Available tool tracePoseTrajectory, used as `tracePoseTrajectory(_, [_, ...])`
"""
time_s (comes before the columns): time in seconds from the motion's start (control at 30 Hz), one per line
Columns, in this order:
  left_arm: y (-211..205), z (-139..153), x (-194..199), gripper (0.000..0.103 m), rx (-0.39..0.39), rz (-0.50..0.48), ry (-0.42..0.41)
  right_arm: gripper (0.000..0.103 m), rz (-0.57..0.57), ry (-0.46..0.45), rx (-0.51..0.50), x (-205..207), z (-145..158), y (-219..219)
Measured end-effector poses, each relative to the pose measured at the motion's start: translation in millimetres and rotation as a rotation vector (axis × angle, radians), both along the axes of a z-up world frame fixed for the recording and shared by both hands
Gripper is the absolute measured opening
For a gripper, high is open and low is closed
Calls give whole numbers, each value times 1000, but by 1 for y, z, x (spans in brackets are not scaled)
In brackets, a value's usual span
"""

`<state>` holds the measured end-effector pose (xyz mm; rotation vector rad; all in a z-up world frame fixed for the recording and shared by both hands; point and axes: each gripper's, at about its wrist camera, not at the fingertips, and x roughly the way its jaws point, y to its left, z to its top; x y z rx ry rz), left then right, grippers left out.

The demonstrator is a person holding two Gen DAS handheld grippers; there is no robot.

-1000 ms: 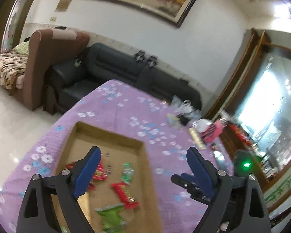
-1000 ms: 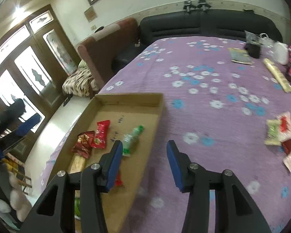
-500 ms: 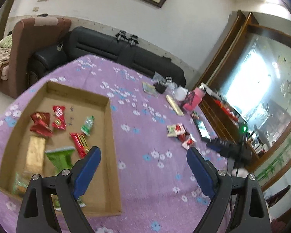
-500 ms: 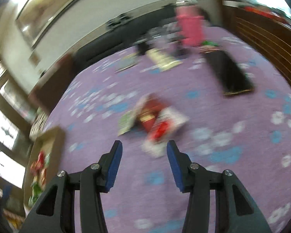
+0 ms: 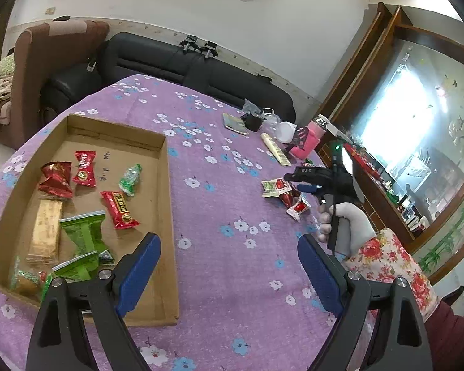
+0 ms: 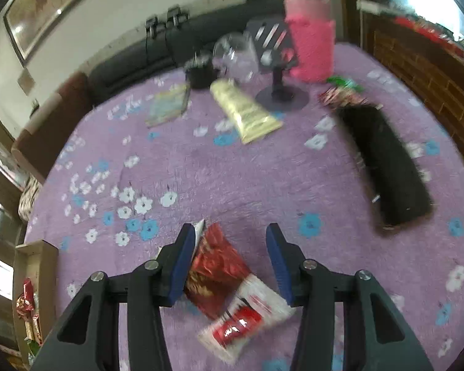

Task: Organize snacks
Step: 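Grasp the red foil candy with the right tool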

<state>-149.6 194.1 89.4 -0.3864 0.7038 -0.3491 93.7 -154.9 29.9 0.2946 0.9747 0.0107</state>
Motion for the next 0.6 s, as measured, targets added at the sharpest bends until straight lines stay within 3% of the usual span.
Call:
tracePoseTrajectory(0.17, [5,-8,3,92,-16,10,24,39,183,47,74,-19,-11,32])
tracePoseTrajectory(0.33, [-1,-11,2,92,-17,-14,30,38,390,92,176,-59,-10,56])
tracePoseTrajectory(0.6, [-7,-14,2,92,-25,-28,39,42,249,-32,75,-97,12,23])
